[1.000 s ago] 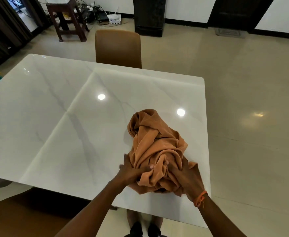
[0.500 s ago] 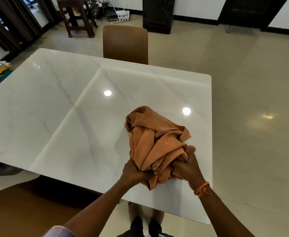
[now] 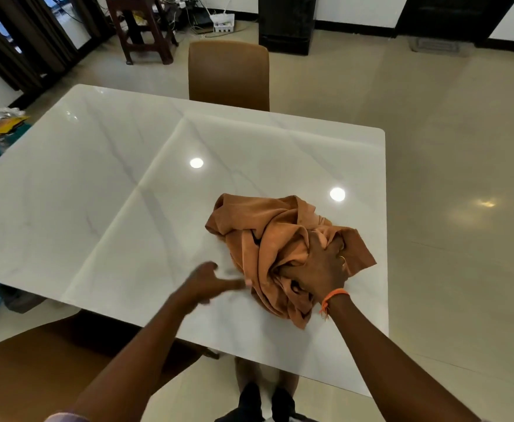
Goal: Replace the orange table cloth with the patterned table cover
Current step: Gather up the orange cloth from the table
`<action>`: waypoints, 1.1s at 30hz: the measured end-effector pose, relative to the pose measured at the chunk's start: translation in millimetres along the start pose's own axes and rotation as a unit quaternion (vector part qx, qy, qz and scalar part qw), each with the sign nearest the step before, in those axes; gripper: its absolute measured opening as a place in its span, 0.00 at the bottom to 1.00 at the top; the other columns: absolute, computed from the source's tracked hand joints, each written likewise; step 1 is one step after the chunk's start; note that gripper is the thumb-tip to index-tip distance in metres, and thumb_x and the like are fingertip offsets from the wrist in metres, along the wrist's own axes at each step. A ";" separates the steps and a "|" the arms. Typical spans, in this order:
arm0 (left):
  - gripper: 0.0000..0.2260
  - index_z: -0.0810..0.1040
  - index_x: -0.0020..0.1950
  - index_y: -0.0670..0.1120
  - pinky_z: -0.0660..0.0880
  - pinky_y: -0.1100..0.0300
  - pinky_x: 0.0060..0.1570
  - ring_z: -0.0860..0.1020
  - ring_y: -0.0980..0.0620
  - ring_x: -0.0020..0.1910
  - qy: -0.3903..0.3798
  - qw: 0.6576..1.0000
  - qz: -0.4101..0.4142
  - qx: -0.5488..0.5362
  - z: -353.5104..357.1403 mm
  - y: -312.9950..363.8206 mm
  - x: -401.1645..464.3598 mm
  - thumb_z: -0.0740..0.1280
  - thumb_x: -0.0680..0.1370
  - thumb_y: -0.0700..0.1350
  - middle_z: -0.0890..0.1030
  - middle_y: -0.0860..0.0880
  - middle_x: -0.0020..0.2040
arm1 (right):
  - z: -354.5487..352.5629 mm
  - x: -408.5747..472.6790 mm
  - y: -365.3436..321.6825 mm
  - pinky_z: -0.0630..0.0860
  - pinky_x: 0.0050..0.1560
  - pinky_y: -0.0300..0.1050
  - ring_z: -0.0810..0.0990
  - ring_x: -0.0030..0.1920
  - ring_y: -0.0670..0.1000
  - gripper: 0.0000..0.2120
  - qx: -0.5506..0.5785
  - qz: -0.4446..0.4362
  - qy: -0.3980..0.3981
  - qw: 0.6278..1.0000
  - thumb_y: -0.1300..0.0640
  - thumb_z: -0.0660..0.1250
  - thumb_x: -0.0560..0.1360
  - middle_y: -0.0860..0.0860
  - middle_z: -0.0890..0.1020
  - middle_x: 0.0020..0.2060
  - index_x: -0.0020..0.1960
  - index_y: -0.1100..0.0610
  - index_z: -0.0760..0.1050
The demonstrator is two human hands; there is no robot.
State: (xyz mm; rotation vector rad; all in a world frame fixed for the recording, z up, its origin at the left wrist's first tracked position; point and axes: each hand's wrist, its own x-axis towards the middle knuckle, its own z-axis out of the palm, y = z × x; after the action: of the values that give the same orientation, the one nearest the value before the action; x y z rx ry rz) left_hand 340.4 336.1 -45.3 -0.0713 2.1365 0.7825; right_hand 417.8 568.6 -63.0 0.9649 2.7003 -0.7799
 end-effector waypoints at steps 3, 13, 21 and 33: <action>0.64 0.53 0.79 0.46 0.59 0.44 0.72 0.57 0.43 0.77 0.205 0.971 0.113 0.055 -44.1 24.0 19.4 0.66 0.53 0.80 0.55 0.43 0.79 | 0.0 -1.8 4.5 0.74 0.59 0.64 0.69 0.64 0.69 0.54 0.009 -0.004 -0.012 1.000 0.22 0.68 0.52 0.61 0.51 0.74 0.72 0.37 0.52; 0.54 0.54 0.77 0.61 0.68 0.49 0.69 0.65 0.49 0.73 -0.165 0.960 0.225 0.033 23.8 65.7 79.6 0.81 0.58 0.63 0.62 0.54 0.75 | -5.4 15.5 68.8 0.75 0.58 0.52 0.72 0.63 0.50 0.57 0.312 -0.027 -0.033 0.949 0.42 0.82 0.56 0.46 0.65 0.66 0.75 0.44 0.50; 0.45 0.58 0.76 0.58 0.75 0.53 0.59 0.75 0.53 0.59 -0.186 0.969 0.140 -0.088 43.2 76.8 74.3 0.78 0.64 0.62 0.70 0.51 0.71 | -0.5 32.2 82.7 0.82 0.48 0.53 0.81 0.50 0.59 0.38 0.398 0.154 -0.095 0.899 0.30 0.76 0.54 0.56 0.82 0.52 0.60 0.44 0.75; 0.34 0.72 0.60 0.57 0.77 0.45 0.59 0.78 0.47 0.56 -0.086 0.976 0.041 -0.194 62.2 59.0 32.7 0.75 0.59 0.68 0.78 0.48 0.61 | 0.1 23.5 60.8 0.80 0.53 0.52 0.81 0.54 0.59 0.32 0.498 -0.030 -0.145 0.854 0.43 0.73 0.69 0.59 0.80 0.57 0.66 0.57 0.70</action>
State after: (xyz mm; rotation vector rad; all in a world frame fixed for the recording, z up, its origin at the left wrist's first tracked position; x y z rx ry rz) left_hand 344.3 425.1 -67.6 -0.1168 1.8083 1.2034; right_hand 437.9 621.0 -96.1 0.7783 1.9691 -2.2260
